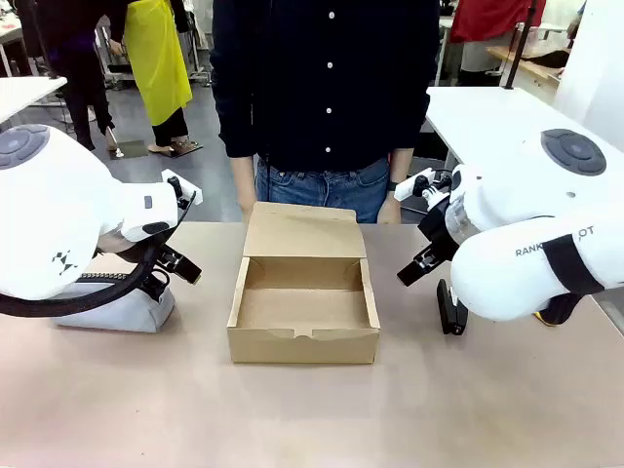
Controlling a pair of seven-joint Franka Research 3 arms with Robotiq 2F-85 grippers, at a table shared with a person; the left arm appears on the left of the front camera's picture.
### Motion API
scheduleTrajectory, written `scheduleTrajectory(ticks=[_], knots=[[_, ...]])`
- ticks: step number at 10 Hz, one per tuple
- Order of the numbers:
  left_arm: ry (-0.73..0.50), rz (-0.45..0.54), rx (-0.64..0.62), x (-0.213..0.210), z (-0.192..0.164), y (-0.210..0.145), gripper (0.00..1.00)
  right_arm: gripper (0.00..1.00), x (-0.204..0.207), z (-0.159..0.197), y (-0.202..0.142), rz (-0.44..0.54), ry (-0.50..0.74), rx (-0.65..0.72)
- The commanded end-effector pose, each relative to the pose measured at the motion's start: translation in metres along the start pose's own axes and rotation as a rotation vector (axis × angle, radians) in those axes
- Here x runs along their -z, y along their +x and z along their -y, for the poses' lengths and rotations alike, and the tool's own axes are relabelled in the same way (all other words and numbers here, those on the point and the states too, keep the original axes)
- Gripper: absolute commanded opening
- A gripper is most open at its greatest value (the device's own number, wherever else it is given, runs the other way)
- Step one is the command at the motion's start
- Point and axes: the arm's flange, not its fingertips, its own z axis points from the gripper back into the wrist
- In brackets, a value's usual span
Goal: Pack the item into the box.
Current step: Pick up the item indicated by the person and place it inside the Mailer Box.
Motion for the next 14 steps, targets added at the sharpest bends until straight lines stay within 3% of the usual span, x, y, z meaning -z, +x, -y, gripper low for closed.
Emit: scheduleTrajectory(ticks=[1, 14], knots=[[0.000, 0.000, 0.000, -0.0001, 0.0000, 0.0001, 1.00, 1.00, -0.0003, 0.0000, 0.0001, 0.001, 0.000, 0.000], [0.000, 0.000, 0.000, -0.0001, 0.0000, 0.0001, 1.00, 1.00, -0.0003, 0.0000, 0.0001, 0.001, 0.000, 0.000]])
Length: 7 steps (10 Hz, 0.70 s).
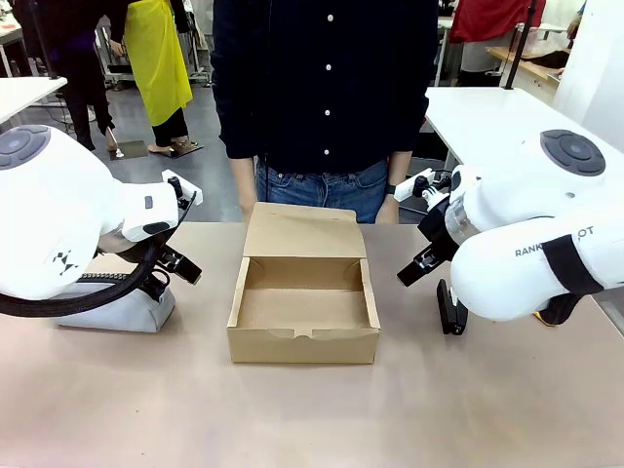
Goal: Pack the item into the box.
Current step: Pick up the item indicated by the person and place it inside the Mailer Box.
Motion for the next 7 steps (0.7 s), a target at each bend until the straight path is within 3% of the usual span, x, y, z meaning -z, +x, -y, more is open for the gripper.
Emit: scheduleTrajectory(ticks=[1, 4, 7], knots=[[0.000, 0.000, 0.000, 0.000, 0.000, 0.000, 1.00, 1.00, -0.001, 0.000, 0.000, 0.001, 0.000, 0.001], [0.000, 0.000, 0.000, 0.000, 0.000, 0.000, 1.00, 1.00, -0.006, -0.002, -0.002, 0.009, 0.009, -0.028], [-0.158, 0.015, -0.031, -0.065, -0.009, -0.006, 1.00, 1.00, -0.062, 0.006, -0.005, 0.069, 0.061, 0.002]])
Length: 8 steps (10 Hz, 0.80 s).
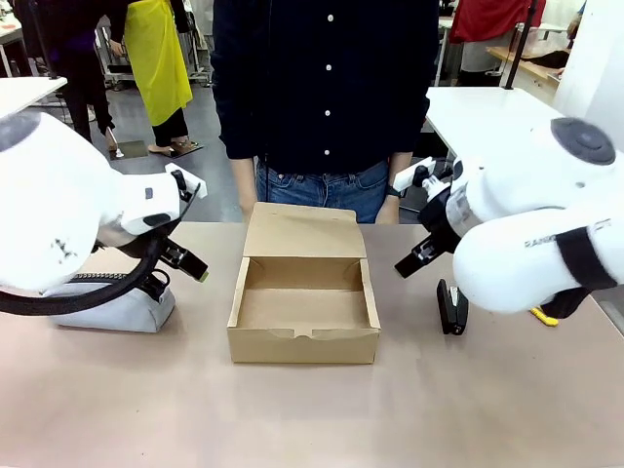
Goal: Pack the item into the box.
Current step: Pick up the item indicated by the person and place it inside the Mailer Box.
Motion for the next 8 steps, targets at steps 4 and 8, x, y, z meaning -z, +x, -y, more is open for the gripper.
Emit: scheduleTrajectory(ticks=[4, 8], knots=[[-0.295, 0.127, -0.369, -0.155, -0.070, -0.056, 1.00, 1.00, -0.148, 0.061, -0.070, 0.148, 0.226, 0.295], [-0.670, 0.520, -0.725, -0.212, -0.181, -0.156, 1.00, 1.00, -0.212, 0.148, -0.160, 0.293, 0.366, 0.692]])
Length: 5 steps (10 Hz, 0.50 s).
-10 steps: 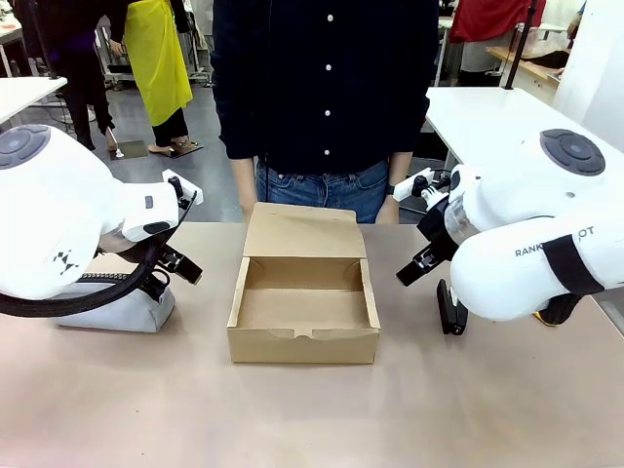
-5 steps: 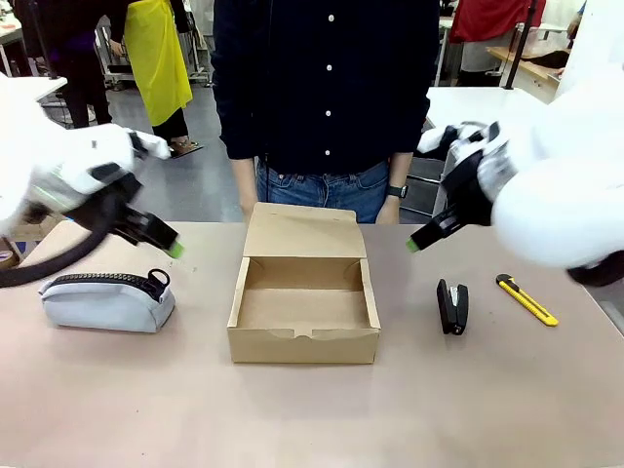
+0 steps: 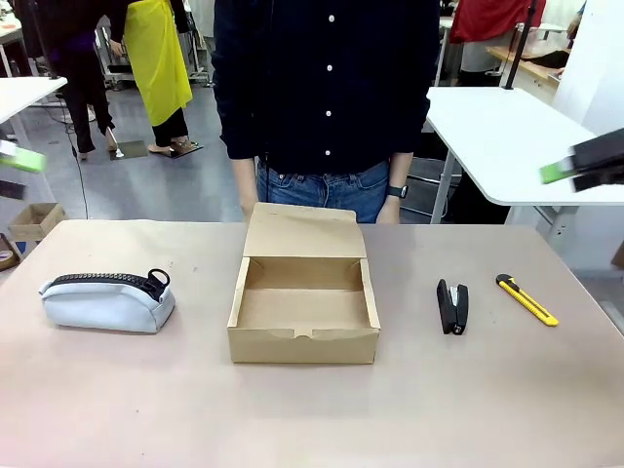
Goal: Pack the item into the box.
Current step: Pick up the item indicated by the person and place it inside the Mailer Box.
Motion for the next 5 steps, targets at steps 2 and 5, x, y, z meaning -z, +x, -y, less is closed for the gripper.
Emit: scheduleTrajectory(ticks=[2, 5], knots=[[-0.166, 0.334, -0.239, -0.063, -0.089, -0.027, 1.00, 1.00, -0.041, 0.107, -0.071, 0.147, 0.147, 0.307], [-0.241, 0.446, -0.377, -0.079, -0.148, -0.044, 1.00, 1.00, -0.049, 0.191, -0.110, 0.261, 0.344, 0.486]])
